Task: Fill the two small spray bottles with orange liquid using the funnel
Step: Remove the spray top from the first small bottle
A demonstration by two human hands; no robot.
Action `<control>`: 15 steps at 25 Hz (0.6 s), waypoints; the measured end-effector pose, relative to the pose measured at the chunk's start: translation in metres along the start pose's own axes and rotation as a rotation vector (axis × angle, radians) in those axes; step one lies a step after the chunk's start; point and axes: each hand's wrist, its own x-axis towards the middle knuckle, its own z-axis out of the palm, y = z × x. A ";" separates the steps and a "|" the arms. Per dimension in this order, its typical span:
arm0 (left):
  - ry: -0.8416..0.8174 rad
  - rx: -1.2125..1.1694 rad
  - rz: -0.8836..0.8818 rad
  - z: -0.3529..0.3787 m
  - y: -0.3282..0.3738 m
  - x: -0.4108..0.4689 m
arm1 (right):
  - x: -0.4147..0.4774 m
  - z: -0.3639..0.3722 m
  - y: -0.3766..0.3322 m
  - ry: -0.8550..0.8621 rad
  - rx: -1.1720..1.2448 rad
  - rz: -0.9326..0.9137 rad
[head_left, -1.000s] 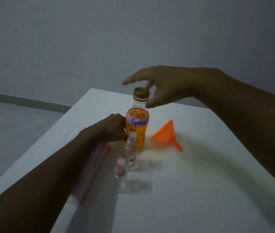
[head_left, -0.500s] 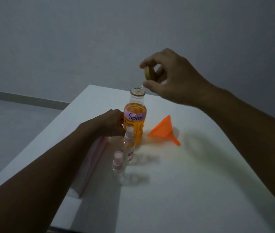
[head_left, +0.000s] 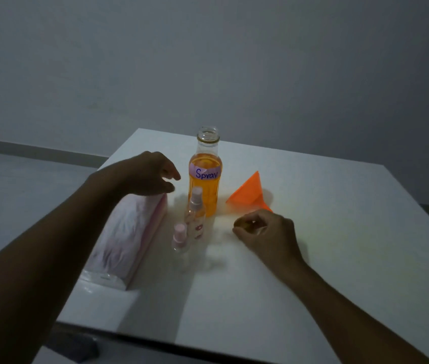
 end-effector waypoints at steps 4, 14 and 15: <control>-0.063 -0.205 0.116 -0.007 0.007 -0.035 | -0.003 0.014 0.007 0.019 -0.161 -0.036; -0.039 -0.313 0.210 0.019 0.025 -0.035 | -0.020 -0.013 0.015 0.058 -0.120 -0.103; 0.031 -0.344 0.213 0.013 0.030 -0.039 | -0.025 -0.022 0.021 0.031 -0.128 -0.117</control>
